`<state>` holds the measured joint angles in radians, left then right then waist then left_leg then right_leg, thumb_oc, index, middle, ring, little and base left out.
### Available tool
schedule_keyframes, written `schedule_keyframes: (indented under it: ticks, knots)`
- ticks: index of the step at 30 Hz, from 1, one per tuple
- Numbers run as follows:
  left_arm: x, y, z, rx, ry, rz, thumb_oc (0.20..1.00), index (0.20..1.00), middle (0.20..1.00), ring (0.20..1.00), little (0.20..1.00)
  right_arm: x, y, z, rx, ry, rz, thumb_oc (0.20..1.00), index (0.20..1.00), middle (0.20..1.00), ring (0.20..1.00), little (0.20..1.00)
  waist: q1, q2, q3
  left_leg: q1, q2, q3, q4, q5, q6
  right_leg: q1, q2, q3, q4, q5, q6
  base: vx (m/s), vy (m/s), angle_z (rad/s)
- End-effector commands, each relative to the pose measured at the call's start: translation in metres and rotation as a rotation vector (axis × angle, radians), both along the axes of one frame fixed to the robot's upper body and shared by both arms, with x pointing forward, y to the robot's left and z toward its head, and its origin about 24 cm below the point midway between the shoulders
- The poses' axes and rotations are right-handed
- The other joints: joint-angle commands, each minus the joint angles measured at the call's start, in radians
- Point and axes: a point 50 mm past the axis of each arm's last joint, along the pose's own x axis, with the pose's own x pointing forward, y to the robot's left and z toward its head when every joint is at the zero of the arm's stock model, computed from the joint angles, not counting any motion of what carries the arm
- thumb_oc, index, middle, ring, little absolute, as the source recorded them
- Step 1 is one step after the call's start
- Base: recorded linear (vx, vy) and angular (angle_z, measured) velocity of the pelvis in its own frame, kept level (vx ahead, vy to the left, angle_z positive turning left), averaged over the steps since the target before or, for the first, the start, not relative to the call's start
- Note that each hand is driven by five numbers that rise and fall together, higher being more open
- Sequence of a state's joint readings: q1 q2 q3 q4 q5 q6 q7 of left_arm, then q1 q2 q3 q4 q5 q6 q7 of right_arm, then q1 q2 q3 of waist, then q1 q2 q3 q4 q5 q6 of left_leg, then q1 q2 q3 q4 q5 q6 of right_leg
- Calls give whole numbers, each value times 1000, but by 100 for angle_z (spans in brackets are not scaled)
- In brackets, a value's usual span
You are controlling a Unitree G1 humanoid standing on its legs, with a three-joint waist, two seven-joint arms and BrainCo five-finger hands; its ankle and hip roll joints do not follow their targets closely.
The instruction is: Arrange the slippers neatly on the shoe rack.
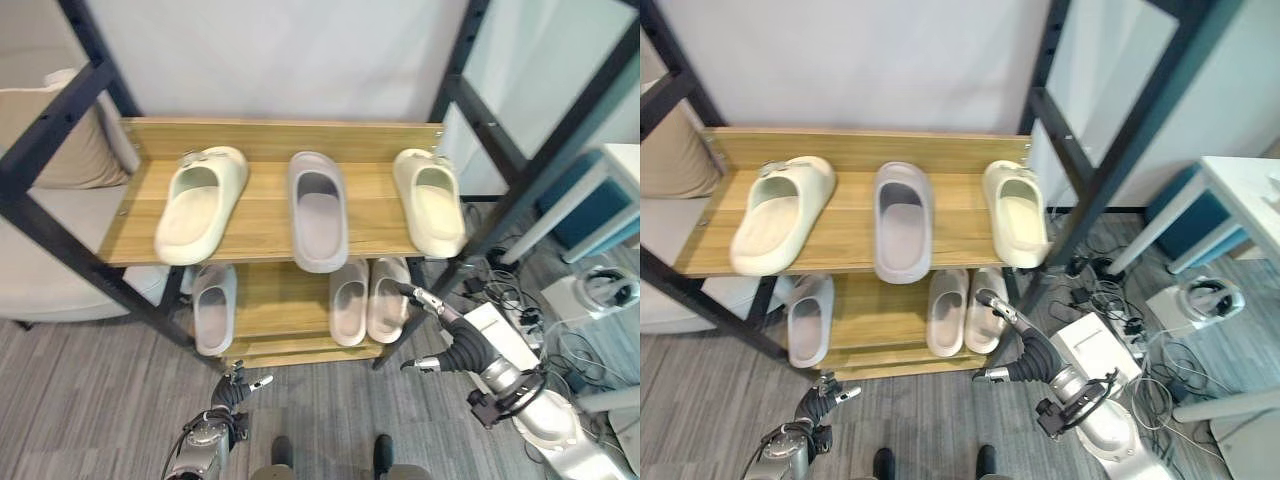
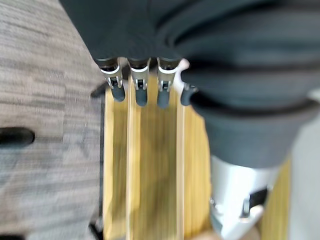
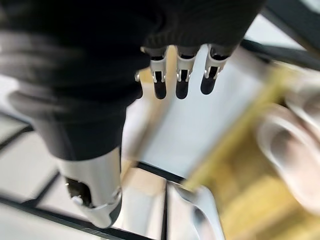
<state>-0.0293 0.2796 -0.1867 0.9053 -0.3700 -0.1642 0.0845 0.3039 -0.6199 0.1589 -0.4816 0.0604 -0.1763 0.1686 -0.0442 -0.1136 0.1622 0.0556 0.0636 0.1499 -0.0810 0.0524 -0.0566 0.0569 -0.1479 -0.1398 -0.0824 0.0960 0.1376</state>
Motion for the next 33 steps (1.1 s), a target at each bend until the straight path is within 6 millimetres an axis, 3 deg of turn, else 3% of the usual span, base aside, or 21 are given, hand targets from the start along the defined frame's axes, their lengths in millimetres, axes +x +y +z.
schedule_keyframes:
  ticks: [1,4,8,10,15,17,21,23,33]
  knots:
    - [22,2,12,32,-82,-19,1000,1000,1000,1000,1000,1,-7,6,38,-34,13,1000,1000,1000,1000,1000,2,20,-51,0,19,2,31,-40,-11,1,-26,-1,55,-62,53,2,-35,-12]
    - [19,0,12,22,-94,-13,1000,1000,1000,1000,1000,-4,-9,30,19,-171,-9,1000,1000,1000,1000,1000,-12,27,-61,13,25,7,11,-31,-14,5,-19,4,50,-64,52,-7,-27,-9]
    - [16,-10,11,11,-103,-27,1000,1000,1000,1000,1000,8,-1,49,33,-368,-74,1000,1000,1000,1000,1000,-4,41,-69,18,24,0,6,-31,-12,11,-16,0,52,-67,48,-6,-7,-3]
    - [17,-23,12,-1,-114,-64,1000,1000,1000,1000,1000,43,23,61,5,-521,-115,1000,1000,1000,1000,1000,43,49,-73,21,17,-22,7,-36,-5,24,-21,-17,52,-70,47,34,45,13]
    - [17,-29,11,-3,-103,-94,1000,1000,1000,1000,1000,85,45,69,-18,-581,-171,1000,1000,1000,1000,1000,114,41,-71,12,1,-54,14,-42,4,48,-36,-52,43,-67,49,23,39,33]
    - [18,-29,12,-2,-105,-97,1000,1000,1000,1000,1000,91,46,71,-24,-591,-188,1000,1000,1000,1000,1000,124,39,-69,10,-2,-61,17,-44,5,52,-39,-56,40,-66,50,21,35,28]
    - [21,-28,16,4,-118,-129,1000,1000,1000,1000,1000,136,44,80,-107,-599,-335,1000,1000,1000,1000,1000,197,21,-55,-22,-18,-86,30,-48,12,53,-53,-85,35,-50,59,-9,45,21]
    - [23,-24,17,14,-118,-127,1000,1000,1000,1000,1000,152,32,88,-154,-626,-450,1000,1000,1000,1000,1000,222,10,-41,-46,-26,-98,41,-50,15,47,-60,-97,33,-40,64,-26,60,21]
    - [20,-25,14,27,-98,-157,1000,1000,1000,1000,1000,178,1,99,-160,-596,-649,1000,1000,1000,1000,1000,245,0,-18,-83,-38,-104,61,-58,23,23,-67,-103,35,-33,66,0,19,4]
